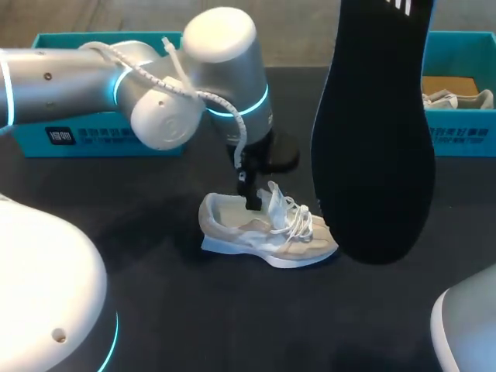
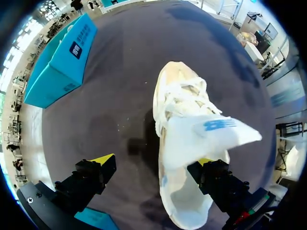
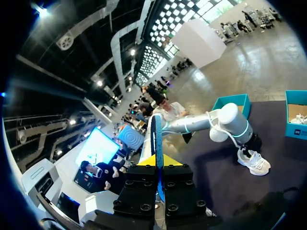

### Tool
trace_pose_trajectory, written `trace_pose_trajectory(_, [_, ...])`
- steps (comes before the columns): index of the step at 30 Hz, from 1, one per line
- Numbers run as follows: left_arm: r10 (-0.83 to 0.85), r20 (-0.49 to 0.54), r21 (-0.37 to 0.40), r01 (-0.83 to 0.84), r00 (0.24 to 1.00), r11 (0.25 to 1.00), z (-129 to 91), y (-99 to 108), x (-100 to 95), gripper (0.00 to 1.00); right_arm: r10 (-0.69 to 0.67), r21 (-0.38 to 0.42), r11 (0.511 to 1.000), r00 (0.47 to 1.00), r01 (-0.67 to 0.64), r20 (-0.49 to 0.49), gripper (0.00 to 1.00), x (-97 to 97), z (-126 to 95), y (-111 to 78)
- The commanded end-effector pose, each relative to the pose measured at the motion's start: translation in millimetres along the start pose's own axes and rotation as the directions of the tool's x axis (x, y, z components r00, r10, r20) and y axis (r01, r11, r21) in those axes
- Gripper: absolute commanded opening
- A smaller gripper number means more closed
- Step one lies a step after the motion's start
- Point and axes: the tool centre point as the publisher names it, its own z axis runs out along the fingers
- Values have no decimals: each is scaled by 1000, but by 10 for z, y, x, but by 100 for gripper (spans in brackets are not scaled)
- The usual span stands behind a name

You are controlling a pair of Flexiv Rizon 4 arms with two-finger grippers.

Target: Take the shoe out of the shoebox, open the shoe tongue, remove and reinsert the insole, then place the shoe into the shoebox

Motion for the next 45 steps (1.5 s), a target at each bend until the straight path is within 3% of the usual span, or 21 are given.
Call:
trace_pose_trajectory(1, [-2,-14,-8,2,1000,1000,148,-50,-57,99,1,3,1000,1000,-1,2,0,11,11,19])
trace_pose_trajectory(6, [-1,-19,-18,1,1000,1000,241,-60,-33,94,1,3,1000,1000,-1,2,0,11,11,19])
trace_pose_trajectory(12, [3,-26,-22,-4,1000,1000,290,-63,4,76,1,3,1000,1000,-1,2,0,11,11,19])
trace_pose_trajectory(15, [6,-29,-22,-7,1000,1000,302,-64,22,63,1,3,1000,1000,-1,2,0,11,11,19])
trace_pose_trajectory(16, [7,-30,-22,-8,1000,1000,305,-68,28,53,1,3,1000,1000,-1,2,0,11,11,19])
trace_pose_trajectory(24, [10,-35,-20,-11,999,1000,293,-75,77,38,1,3,1000,1000,-1,2,0,11,11,19])
trace_pose_trajectory(26, [10,-35,-21,-11,999,1000,294,-74,84,29,1,3,1000,1000,-1,2,0,11,11,19])
trace_pose_trajectory(28, [11,-34,-24,-12,999,1000,293,-70,94,0,1,3,1000,1000,-1,2,0,11,11,19])
trace_pose_trajectory(38, [21,-27,-26,-21,999,999,246,-23,143,0,1,3,1000,1000,-1,2,0,11,11,19])
trace_pose_trajectory(45, [111,-8,-22,-111,994,994,39,22,164,0,1,3,1000,1000,-1,2,0,11,11,19])
